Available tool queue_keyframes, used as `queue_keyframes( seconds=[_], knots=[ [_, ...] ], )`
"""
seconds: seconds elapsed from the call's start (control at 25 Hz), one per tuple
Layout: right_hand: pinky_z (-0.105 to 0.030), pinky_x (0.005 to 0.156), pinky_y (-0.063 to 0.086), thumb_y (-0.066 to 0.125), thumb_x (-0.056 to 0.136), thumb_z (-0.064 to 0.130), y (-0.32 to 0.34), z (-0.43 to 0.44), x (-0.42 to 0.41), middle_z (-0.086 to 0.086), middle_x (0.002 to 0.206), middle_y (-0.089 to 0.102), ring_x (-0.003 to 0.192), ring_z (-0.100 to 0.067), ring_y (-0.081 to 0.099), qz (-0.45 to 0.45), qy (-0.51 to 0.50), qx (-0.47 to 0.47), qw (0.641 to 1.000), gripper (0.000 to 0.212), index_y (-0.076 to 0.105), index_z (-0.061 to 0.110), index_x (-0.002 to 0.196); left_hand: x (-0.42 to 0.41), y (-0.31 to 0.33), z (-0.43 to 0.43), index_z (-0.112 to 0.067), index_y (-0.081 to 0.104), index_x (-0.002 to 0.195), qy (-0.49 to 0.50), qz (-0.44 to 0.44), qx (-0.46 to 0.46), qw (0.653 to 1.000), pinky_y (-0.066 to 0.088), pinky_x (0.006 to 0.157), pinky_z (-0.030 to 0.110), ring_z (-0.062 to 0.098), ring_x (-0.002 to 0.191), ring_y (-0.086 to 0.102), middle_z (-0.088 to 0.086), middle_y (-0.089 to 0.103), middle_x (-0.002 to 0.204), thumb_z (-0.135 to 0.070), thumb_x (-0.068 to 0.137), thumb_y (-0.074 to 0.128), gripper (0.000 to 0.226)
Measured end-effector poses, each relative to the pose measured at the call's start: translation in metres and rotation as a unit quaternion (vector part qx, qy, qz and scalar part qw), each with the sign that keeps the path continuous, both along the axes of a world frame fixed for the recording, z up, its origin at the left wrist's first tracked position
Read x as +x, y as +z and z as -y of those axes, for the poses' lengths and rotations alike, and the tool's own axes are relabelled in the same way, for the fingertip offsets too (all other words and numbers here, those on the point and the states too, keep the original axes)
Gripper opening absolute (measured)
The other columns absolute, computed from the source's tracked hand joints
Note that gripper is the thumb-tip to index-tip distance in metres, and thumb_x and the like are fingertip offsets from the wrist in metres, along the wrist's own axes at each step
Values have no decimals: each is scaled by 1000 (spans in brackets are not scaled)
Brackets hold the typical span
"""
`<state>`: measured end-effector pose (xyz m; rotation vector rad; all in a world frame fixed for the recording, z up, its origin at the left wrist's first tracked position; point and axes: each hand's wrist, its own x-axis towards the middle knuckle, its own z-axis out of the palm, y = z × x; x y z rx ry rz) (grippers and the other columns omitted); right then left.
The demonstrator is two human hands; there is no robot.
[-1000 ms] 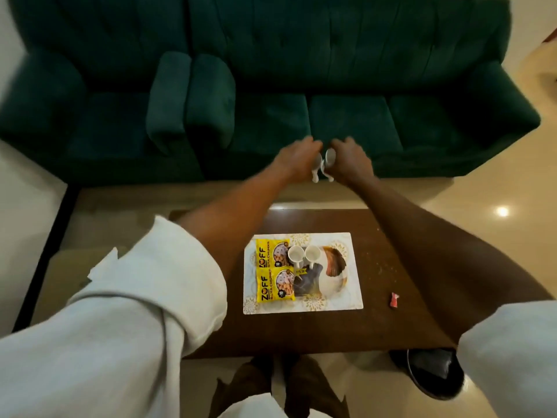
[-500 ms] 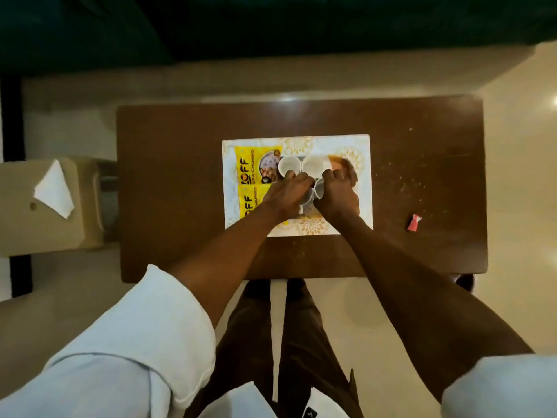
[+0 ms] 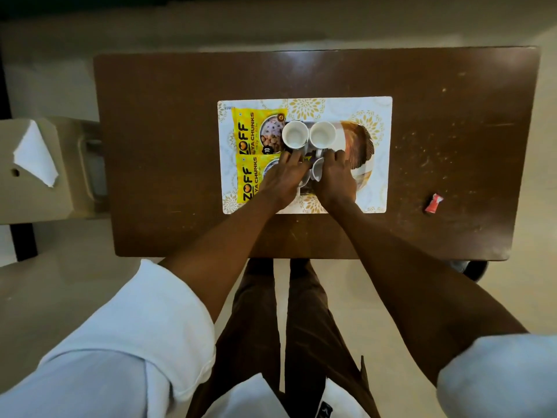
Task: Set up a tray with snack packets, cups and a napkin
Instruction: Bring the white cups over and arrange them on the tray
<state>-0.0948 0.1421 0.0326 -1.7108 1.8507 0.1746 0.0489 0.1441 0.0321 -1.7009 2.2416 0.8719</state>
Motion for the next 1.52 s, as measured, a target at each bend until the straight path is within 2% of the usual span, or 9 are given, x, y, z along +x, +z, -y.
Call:
queue_keyframes(
  seconds=[0.28, 0.48, 0.64, 0.92, 1.08, 1.16, 1.28, 1.4, 1.52],
  knots=[
    [-51, 83, 59, 82, 83, 24, -6, 1, 3, -15, 139, 48, 127, -37, 52, -19, -1, -7, 1000, 72, 43, 9, 141, -1, -9, -9, -20, 59, 132, 29, 14, -30, 999, 59, 81, 46, 34, 130, 46, 13, 46, 138, 5, 85, 64, 54],
    [-51, 84, 59, 81, 85, 19, -4, 0, 11, -13, 142, 46, 129, -36, 50, -34, 4, 0, 999, 73, 39, 10, 145, 3, -3, -5, -19, 48, 144, 19, 9, -33, 999, 55, 86, 44, 36, 129, 47, 16, 47, 137, 8, 81, 65, 71],
    [-51, 85, 59, 81, 85, 20, 0, 1, 12, -14, 140, 46, 129, -36, 49, -20, -2, 14, 1000, 73, 39, 8, 143, 4, -1, -6, -17, 44, 146, 3, 30, -43, 999, 54, 89, 44, 36, 130, 47, 16, 45, 142, 6, 82, 65, 71],
    [-52, 93, 55, 73, 86, 40, 6, 5, 12, -16, 139, 44, 130, -36, 46, -6, 9, 23, 1000, 79, 37, 4, 145, -3, 2, -8, -15, 38, 152, -33, 56, -62, 996, 52, 92, 42, 35, 124, 51, 16, 43, 147, -6, 75, 70, 84],
    [-51, 91, 55, 68, 84, 56, 18, -2, -1, -16, 140, 45, 132, -35, 45, -17, 32, 19, 999, 86, 37, 4, 145, 5, 11, -14, -17, 24, 160, -48, 60, -43, 996, 46, 103, 45, 37, 134, 44, 17, 32, 157, -9, 71, 68, 99],
    [-52, 92, 55, 67, 82, 62, 34, -2, -14, -17, 142, 44, 133, -37, 45, -32, 34, 22, 999, 90, 38, 4, 144, 12, 28, -11, -16, 21, 161, -40, 53, -29, 997, 42, 109, 47, 38, 138, 39, 17, 28, 160, -12, 72, 67, 100],
    [-54, 99, 50, 69, 82, 56, 70, 6, -29, -18, 155, 34, 144, -40, 36, -31, 16, 18, 999, 94, 31, 4, 150, 13, 69, -1, -12, 18, 162, -20, 69, -19, 997, 33, 118, 49, 40, 144, 33, 17, 23, 163, -22, 79, 62, 94],
    [-51, 96, 50, 66, 84, 52, 117, 37, -31, -14, 146, 38, 136, -37, 41, -58, 41, 3, 997, 85, 33, 5, 147, 4, 119, 25, -10, 11, 163, -20, 80, -38, 996, 28, 120, 46, 38, 146, 31, 17, 20, 165, -27, 85, 58, 92],
    [-49, 100, 49, 68, 86, 50, 192, 84, -27, -13, 143, 41, 134, -35, 42, -51, 51, -39, 997, 80, 36, 6, 144, 2, 195, 74, -8, 4, 164, -7, 67, -78, 995, 24, 123, 44, 37, 153, 22, 19, 12, 168, -41, 94, 59, 95]
  ],
)
